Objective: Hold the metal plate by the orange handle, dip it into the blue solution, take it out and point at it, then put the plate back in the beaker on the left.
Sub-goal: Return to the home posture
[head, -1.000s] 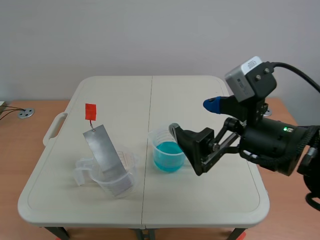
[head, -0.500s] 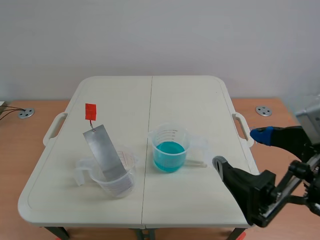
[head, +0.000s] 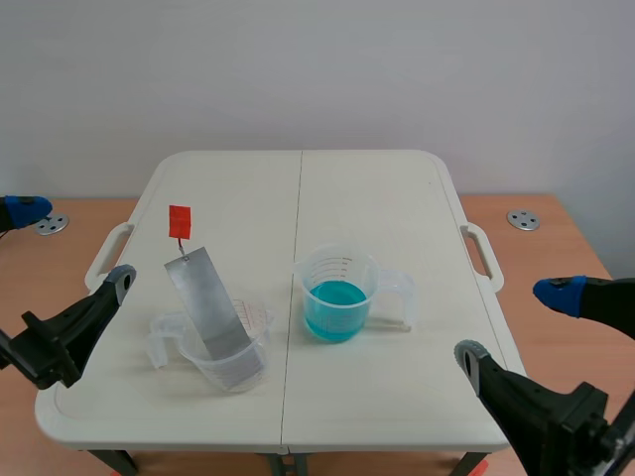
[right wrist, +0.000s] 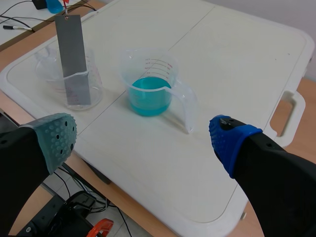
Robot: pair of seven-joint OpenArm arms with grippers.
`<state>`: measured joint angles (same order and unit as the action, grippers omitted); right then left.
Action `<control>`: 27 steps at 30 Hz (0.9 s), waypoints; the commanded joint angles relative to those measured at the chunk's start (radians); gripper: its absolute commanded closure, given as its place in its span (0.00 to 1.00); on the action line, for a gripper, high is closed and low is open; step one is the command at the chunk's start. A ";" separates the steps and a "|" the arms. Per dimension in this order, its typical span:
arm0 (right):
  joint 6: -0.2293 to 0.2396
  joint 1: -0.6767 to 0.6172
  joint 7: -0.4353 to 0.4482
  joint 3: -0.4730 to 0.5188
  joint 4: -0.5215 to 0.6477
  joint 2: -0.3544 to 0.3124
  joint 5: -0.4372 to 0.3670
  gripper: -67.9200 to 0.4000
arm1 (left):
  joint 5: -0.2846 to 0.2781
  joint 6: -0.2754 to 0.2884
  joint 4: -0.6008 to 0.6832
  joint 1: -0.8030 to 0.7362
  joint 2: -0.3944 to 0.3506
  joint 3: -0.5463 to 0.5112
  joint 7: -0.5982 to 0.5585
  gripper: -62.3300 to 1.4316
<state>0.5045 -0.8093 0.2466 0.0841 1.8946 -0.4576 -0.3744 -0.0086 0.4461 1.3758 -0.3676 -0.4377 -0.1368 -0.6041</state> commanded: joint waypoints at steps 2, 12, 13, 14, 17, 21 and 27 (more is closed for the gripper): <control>0.000 0.012 0.018 0.008 0.015 -0.005 -0.001 0.19 | -0.014 -0.002 0.040 0.004 0.008 -0.017 -0.035 0.00; 0.000 0.012 0.014 0.007 0.015 -0.004 0.005 0.19 | -0.010 -0.002 0.065 0.005 0.030 -0.007 -0.031 0.00; 0.000 0.012 0.014 0.007 0.015 -0.004 0.005 0.19 | -0.010 -0.002 0.065 0.005 0.030 -0.007 -0.031 0.00; 0.000 0.012 0.014 0.007 0.015 -0.004 0.005 0.19 | -0.010 -0.002 0.065 0.005 0.030 -0.007 -0.031 0.00; 0.000 0.012 0.014 0.007 0.015 -0.004 0.008 0.19 | -0.010 -0.002 0.065 0.005 0.030 -0.007 -0.023 0.00; 0.000 0.012 0.007 0.007 0.015 -0.004 0.008 0.19 | -0.010 -0.002 0.063 0.002 0.030 -0.007 0.009 0.00; 0.000 0.012 -0.019 0.007 0.015 -0.004 0.008 0.19 | -0.010 -0.002 0.063 0.002 0.047 -0.008 0.089 0.00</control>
<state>0.5045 -0.8066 0.2188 0.0841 1.8946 -0.4572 -0.3561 -0.0086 0.4461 1.4284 -0.3679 -0.3992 -0.1341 -0.5068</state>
